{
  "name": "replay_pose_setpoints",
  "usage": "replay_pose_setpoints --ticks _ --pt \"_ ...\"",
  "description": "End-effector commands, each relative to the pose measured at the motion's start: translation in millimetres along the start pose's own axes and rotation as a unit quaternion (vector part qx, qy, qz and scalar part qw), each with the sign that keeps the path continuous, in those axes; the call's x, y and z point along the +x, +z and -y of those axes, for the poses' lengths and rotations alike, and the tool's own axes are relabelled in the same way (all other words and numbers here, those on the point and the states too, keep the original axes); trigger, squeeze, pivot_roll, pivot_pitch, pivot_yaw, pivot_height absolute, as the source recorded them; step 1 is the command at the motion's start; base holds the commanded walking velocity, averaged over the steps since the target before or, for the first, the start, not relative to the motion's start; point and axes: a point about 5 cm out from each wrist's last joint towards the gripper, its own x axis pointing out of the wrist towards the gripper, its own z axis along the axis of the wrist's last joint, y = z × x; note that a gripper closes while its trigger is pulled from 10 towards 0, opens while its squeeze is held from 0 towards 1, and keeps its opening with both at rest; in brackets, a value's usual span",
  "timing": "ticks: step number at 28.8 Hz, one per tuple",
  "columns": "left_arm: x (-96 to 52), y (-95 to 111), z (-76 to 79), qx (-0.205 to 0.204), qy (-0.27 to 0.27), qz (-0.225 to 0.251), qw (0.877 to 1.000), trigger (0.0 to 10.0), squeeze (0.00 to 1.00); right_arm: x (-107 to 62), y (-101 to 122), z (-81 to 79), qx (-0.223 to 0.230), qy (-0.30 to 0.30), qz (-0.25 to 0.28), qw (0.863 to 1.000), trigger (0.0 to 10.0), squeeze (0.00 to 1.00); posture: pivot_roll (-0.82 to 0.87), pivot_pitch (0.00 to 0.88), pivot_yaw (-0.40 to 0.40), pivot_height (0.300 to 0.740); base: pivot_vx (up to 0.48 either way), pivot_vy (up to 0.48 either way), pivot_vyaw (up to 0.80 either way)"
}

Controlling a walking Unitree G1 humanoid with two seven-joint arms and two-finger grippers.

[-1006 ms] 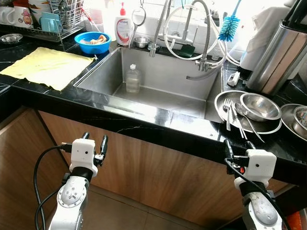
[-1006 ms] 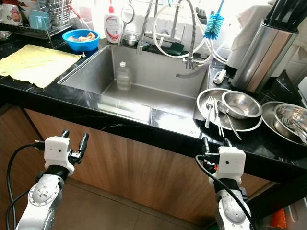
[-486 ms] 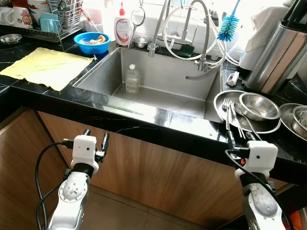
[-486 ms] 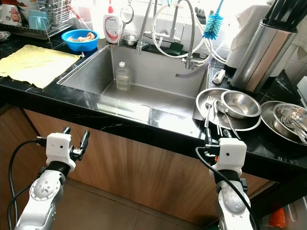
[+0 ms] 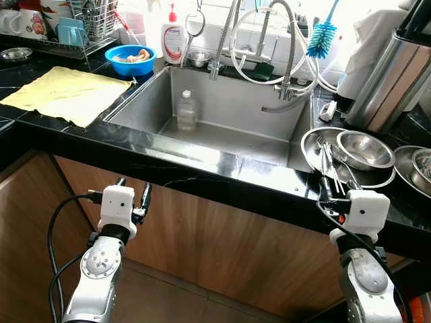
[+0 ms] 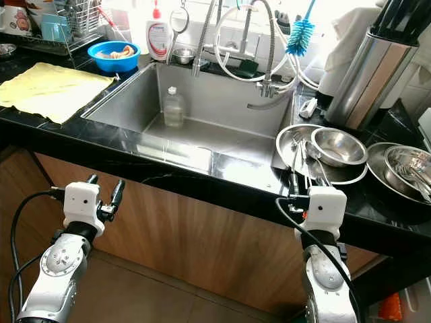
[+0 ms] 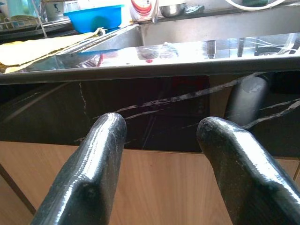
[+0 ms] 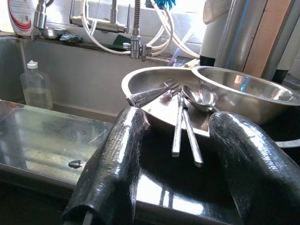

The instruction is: Kitchen organization

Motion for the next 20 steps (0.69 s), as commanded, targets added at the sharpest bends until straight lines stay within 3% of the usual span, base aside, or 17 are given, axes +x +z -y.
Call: replay_pose_setpoints --ticks 1,14,20 --pt "0.5 -0.5 -1.1 0.007 -0.002 0.0 1.0 10.0 0.0 2.8 -1.1 1.7 0.003 -0.005 -0.008 1.0 10.0 0.0 0.01 0.0 -0.078 0.74 0.0 0.0 0.0" --pt "-0.7 -1.4 1.3 0.004 -0.001 0.0 1.0 10.0 0.0 -0.1 -5.3 -6.3 0.004 0.024 -0.023 0.999 10.0 0.0 0.01 0.0 -0.077 0.74 0.0 0.0 0.0" --pt "0.9 1.6 -1.1 0.003 0.003 0.006 1.0 10.0 0.0 2.2 5.0 -0.7 -0.003 0.011 0.003 1.0 10.0 0.0 0.02 0.0 -0.074 0.74 0.0 0.0 0.0"
